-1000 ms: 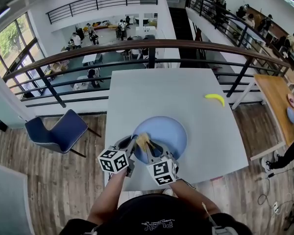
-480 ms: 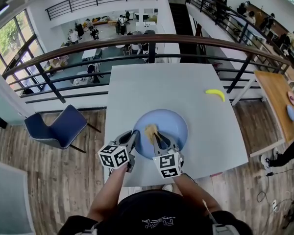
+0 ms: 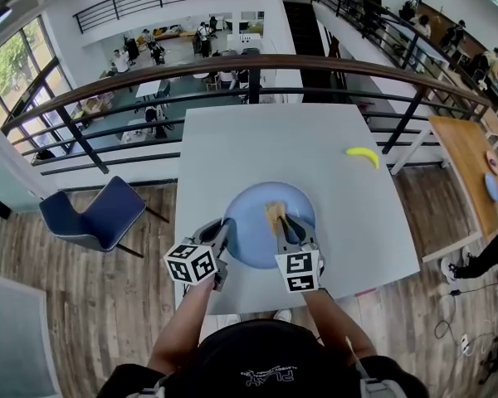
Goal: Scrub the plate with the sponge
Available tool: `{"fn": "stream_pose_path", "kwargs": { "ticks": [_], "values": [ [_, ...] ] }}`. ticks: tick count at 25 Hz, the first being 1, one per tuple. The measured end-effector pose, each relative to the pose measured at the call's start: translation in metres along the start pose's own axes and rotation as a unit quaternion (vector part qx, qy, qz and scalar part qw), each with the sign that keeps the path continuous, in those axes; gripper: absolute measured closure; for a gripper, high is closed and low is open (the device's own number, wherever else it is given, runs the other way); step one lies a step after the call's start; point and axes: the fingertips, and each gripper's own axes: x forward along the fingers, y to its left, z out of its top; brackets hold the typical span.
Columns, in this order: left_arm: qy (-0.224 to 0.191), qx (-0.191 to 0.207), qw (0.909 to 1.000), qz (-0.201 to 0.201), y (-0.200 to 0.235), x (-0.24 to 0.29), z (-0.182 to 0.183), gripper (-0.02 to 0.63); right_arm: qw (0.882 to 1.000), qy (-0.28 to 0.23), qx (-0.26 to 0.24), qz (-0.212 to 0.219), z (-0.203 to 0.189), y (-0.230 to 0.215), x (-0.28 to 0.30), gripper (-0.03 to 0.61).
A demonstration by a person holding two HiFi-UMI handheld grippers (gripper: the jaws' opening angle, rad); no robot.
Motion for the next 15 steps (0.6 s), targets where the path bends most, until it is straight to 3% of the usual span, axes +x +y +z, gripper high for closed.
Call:
{"fn": "stream_pose_path", "kwargs": {
  "ticks": [15],
  "values": [
    [0.004,-0.005,1.0000,0.004,0.003,0.002,0.000,0.580,0.998,0.016,0.013,-0.061,-0.017,-0.054,-0.006,0.537]
  ]
}}
